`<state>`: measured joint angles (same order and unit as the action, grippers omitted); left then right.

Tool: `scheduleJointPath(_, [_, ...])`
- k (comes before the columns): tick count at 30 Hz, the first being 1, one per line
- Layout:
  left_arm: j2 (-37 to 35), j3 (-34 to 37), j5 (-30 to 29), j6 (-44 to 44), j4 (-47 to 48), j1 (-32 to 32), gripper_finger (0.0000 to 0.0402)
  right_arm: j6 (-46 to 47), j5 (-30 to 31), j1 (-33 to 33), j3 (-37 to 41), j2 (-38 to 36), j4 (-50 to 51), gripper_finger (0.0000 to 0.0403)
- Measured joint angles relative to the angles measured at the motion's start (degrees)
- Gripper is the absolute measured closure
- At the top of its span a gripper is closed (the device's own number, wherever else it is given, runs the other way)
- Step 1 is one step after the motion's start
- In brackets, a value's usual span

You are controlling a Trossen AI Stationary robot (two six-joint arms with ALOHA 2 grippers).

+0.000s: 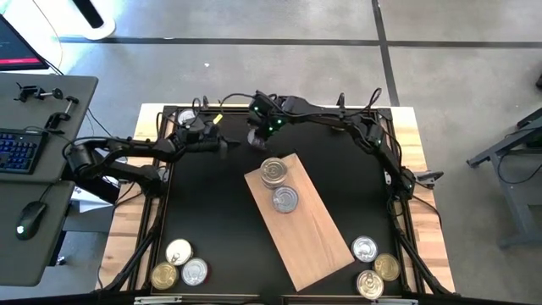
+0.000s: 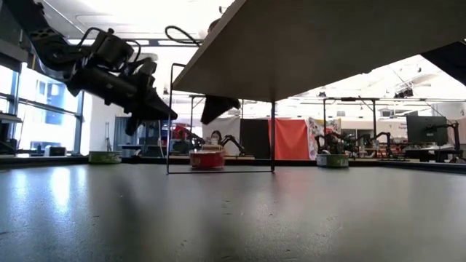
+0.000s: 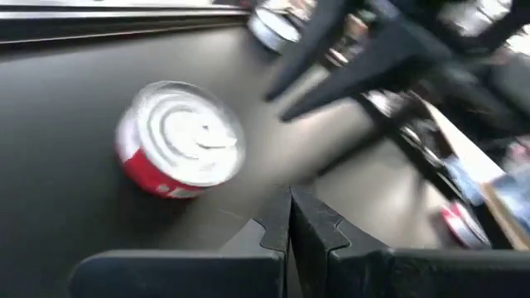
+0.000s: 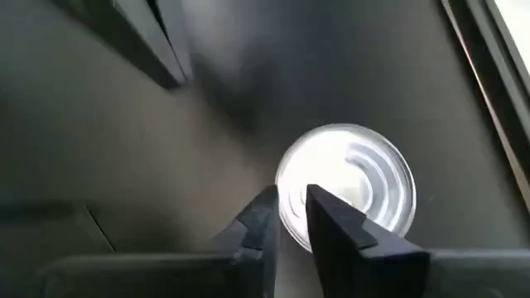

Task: Stack canned seafood by type on shelf
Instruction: Stack the red tuna can on top of the red tuna can on the shelf

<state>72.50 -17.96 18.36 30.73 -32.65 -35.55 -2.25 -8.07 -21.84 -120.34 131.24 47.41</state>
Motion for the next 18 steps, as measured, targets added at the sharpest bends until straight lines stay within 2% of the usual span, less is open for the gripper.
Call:
scheduleJointPath(3, [0.7, -0.9, -1.1, 0.7, 1.4, -0.4, 0.0401, 11.4, -1.5, -1.6, 0.9, 0.8, -2.0, 0.0352])
scheduleJointPath(7, [4.4, -5.9, -1.1, 0.4, 7.5, -0.5, 0.0401, 23.7, -2.2, -3.5, 1.0, 3.0, -5.3, 0.0396])
scheduleJointPath(10, [9.2, -10.5, -1.4, -1.7, 10.7, -0.6, 0.0401, 30.5, -2.6, -4.1, 1.0, 5.1, -5.4, 0.0394])
scheduleJointPath(13, [14.1, -14.2, -2.1, -1.6, 11.6, -1.0, 0.0402, 33.3, -2.7, -4.6, 1.0, 5.7, -2.9, 0.0401])
scheduleJointPath(18, [20.4, -18.2, -0.5, -3.2, 11.4, -1.0, 0.0402, 31.5, -2.0, -4.8, 1.0, 5.7, 0.4, 0.0402])
